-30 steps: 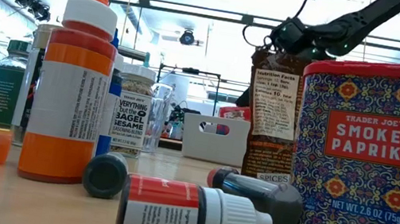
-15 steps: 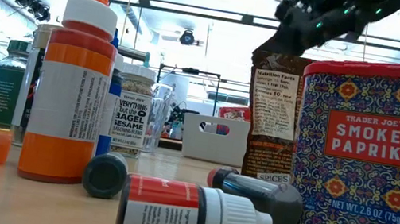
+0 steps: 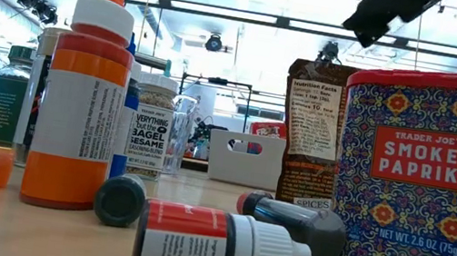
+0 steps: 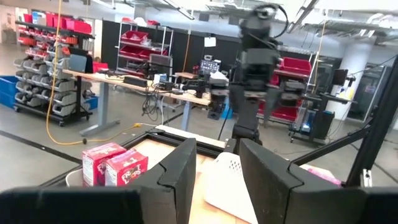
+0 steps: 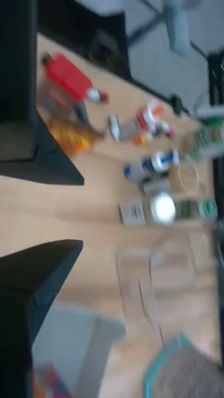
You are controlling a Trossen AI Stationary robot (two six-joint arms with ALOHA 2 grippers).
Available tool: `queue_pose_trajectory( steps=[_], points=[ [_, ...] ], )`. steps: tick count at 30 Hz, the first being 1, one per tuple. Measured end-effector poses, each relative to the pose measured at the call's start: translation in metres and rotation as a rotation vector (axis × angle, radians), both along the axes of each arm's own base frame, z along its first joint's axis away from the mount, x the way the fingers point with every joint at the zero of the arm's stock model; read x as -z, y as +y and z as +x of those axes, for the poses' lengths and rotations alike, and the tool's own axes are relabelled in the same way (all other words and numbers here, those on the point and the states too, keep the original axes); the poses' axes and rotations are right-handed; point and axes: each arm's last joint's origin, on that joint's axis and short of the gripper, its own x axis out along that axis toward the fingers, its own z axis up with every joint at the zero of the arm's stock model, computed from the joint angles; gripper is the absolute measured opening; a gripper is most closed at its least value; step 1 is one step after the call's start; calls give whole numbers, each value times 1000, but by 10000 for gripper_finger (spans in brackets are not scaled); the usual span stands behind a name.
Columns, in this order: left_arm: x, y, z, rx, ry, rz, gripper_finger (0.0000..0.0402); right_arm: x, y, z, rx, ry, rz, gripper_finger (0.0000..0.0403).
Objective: Pick & Place Kitchen Items
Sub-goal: Put the purple cereal box into the gray bin
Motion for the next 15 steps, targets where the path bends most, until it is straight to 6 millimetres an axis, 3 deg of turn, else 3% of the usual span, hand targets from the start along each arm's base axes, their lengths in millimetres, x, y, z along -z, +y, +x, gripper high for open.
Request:
queue_pose_trajectory(
  steps=[4,7,10,15],
  points=[
    [0,0,0,2,-3,-11,132,7,26,-7,-196,78,5,191],
    [0,0,0,2,-4,-11,132,10,43,-14,-359,145,103,193],
    [0,0,0,2,-4,-11,132,11,55,-18,-408,199,199,190],
    [0,0,0,14,-29,-88,132,16,74,-27,-485,296,205,178]
  ],
)
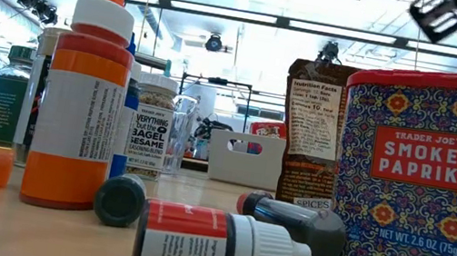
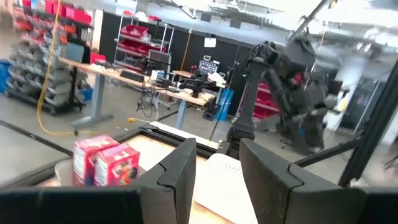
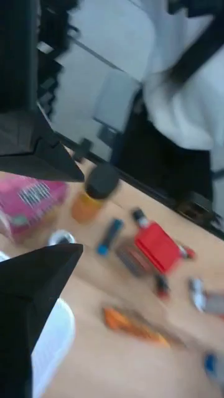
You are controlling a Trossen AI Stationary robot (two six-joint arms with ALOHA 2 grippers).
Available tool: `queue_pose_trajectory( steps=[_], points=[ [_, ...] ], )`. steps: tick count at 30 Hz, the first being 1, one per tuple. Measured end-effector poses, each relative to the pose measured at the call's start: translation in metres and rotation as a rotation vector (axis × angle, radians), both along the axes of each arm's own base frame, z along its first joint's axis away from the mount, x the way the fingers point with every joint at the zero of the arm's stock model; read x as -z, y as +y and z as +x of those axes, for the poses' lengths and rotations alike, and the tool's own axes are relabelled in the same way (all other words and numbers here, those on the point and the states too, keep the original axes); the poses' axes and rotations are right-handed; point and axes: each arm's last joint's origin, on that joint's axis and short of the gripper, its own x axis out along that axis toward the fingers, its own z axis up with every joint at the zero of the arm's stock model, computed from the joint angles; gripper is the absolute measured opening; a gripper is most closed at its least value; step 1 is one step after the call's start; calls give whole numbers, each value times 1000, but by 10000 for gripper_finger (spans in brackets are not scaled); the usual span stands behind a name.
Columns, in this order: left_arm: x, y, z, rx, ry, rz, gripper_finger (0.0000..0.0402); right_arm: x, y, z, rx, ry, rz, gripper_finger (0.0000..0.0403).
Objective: Pick & Place Kitchen Items
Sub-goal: Put the purple cereal box into the gray bin
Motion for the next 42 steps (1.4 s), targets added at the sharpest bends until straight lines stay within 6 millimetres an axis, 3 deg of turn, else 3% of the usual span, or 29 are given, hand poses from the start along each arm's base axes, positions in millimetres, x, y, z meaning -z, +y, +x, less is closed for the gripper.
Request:
queue_pose_trajectory(
  steps=[7,14,21,27,31,39,42],
  points=[
    [0,0,0,7,-16,-45,132,13,28,-2,-136,76,-31,165],
    [0,0,0,9,-25,-72,132,40,52,16,-200,106,-147,164],
    [0,1,0,-13,-24,-74,132,71,61,32,-263,189,-205,164],
    [0,1,0,-15,-24,-73,132,83,65,38,-305,213,-212,158],
    [0,1,0,-15,-23,-73,132,84,65,38,-307,222,-202,126],
    [0,1,0,-16,-21,-68,132,84,66,37,-311,244,-174,15],
    [0,1,0,-16,-21,-68,132,84,67,37,-280,292,-122,12]
  ],
)
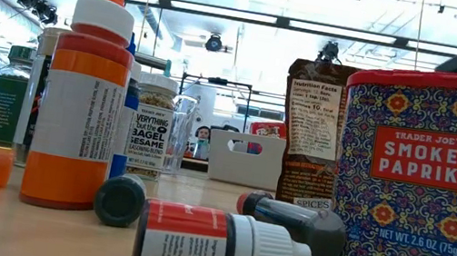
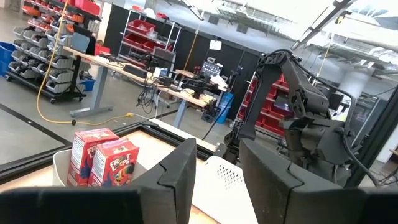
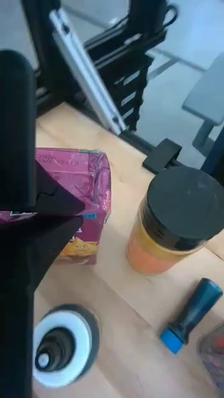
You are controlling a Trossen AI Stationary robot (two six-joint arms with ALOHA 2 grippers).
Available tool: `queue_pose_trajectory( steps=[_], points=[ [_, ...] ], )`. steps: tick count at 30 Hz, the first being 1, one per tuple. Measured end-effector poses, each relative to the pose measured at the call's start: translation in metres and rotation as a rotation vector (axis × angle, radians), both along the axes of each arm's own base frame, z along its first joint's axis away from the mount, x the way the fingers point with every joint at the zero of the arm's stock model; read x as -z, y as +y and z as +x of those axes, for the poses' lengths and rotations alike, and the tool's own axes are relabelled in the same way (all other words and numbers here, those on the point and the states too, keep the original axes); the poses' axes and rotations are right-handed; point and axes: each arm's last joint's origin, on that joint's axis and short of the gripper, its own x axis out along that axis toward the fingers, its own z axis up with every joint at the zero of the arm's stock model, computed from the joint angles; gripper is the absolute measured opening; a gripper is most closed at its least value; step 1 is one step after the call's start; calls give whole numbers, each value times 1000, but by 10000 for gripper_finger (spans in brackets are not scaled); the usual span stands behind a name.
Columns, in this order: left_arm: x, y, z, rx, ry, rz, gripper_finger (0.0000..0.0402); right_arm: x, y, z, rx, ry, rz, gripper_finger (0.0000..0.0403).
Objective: Pick & Place Kitchen Items
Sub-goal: Put the purple cereal box into the gray bin
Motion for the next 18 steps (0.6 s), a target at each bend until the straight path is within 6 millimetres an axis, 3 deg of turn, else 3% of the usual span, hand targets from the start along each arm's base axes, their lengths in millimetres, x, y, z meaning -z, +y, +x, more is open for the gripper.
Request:
queue_pose_trajectory(
  steps=[7,13,18],
  points=[
    [0,0,0,1,0,0,132,-14,-3,-4,179,91,49,6],
    [0,0,0,-2,7,17,132,-42,-11,-19,400,195,119,8],
    [0,0,0,-3,7,19,132,-68,-20,-36,469,135,169,6]
  ],
)
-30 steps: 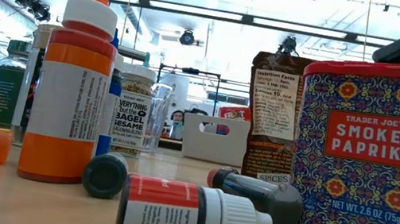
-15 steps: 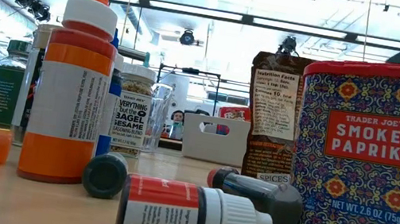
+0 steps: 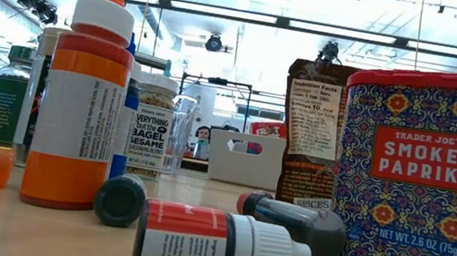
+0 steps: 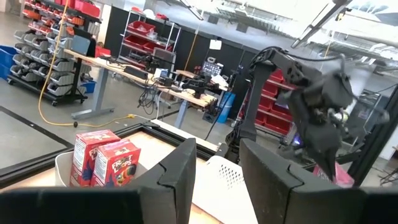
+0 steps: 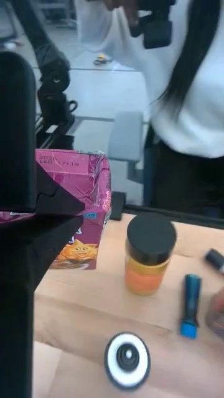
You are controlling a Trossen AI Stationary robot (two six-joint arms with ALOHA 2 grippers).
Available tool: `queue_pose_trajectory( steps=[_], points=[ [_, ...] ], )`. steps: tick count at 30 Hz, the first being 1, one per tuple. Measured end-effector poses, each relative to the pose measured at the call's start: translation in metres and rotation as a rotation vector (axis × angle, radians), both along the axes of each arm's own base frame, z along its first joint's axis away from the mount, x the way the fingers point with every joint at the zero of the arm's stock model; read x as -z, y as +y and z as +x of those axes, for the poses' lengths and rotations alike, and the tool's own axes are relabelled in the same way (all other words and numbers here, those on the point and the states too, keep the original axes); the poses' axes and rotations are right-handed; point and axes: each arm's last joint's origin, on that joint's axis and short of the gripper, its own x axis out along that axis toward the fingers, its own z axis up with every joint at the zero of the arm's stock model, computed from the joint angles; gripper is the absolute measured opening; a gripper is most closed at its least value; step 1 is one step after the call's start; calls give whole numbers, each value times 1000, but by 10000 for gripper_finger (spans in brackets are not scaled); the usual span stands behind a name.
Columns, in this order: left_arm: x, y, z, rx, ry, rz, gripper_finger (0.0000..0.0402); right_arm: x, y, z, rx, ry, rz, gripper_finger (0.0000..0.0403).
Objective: Pick & Place Kitchen Items
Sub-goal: Put the purple cereal box into the gray bin
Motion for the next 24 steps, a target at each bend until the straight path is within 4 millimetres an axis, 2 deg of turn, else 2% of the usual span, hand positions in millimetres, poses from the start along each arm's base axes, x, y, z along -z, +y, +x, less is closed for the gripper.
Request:
queue_pose_trajectory(
  steps=[8,13,18,21,24],
  points=[
    [0,0,0,0,0,2,132,-32,-23,-25,73,-242,-27,6],
    [0,0,0,0,0,2,132,-46,-38,-28,92,-454,-87,6],
    [0,0,0,0,0,2,132,-59,-47,-13,49,-818,-264,6],
    [0,0,0,0,0,1,132,-65,-54,4,143,-993,-464,6],
    [0,0,0,-2,6,18,132,-66,-65,25,273,-1067,-643,6]
  ],
)
